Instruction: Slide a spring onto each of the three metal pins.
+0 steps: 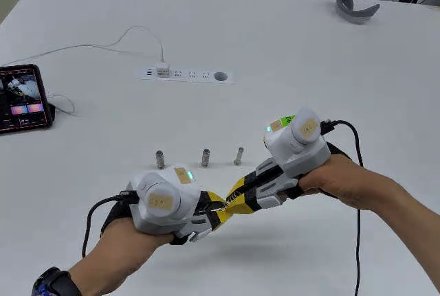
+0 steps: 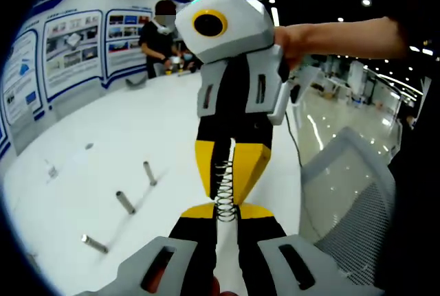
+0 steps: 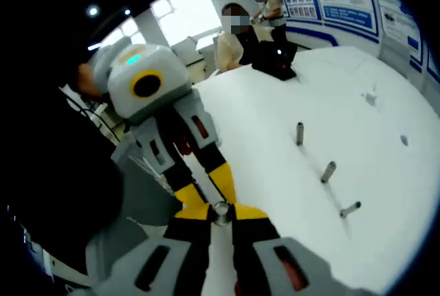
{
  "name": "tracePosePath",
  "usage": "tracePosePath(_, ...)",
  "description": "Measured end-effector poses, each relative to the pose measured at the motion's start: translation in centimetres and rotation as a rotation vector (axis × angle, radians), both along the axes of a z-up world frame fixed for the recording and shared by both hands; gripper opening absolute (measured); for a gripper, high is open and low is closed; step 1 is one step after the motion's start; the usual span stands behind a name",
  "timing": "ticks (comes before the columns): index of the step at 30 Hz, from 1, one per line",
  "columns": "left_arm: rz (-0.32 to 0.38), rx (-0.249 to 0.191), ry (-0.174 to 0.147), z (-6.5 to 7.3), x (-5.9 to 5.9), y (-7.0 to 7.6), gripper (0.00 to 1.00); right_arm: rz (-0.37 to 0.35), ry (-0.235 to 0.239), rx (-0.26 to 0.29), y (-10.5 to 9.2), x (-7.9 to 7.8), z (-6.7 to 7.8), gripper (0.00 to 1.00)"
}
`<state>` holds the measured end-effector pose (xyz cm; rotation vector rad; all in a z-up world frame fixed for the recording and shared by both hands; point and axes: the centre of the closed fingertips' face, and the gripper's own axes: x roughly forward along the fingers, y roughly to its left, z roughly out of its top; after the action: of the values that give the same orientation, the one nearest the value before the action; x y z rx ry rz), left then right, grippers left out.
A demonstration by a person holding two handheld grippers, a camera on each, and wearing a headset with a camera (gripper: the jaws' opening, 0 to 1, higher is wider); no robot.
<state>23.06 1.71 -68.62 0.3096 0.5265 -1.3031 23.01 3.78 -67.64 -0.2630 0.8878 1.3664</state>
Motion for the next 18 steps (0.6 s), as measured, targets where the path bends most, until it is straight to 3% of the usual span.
tracePosePath(6,-0.013,0.004,-0.004,-0.23,-0.19,-0.02,0.10,0.011,0.004,0.000,-0.09,-0.25,-0.18,0.13)
tracePosePath(9,-0.010,-0.004,0.026,-0.39,-0.27,-0.07,0.10,0.009,0.003,0.000,-0.10,-0.32,-0.25,0.12)
tracePosePath(14,-0.015,0.004,0.004,-0.47,-0.26,-0.13,0.11,0.002,-0.003,0.000,-0.18,-0.19,-0.33,0.12)
tracePosePath(18,0.003,-0.005,0.019,-0.52,-0.10,-0.13,0.17,-0.018,-0.005,-0.007,-0.52,0.29,-0.35,0.12)
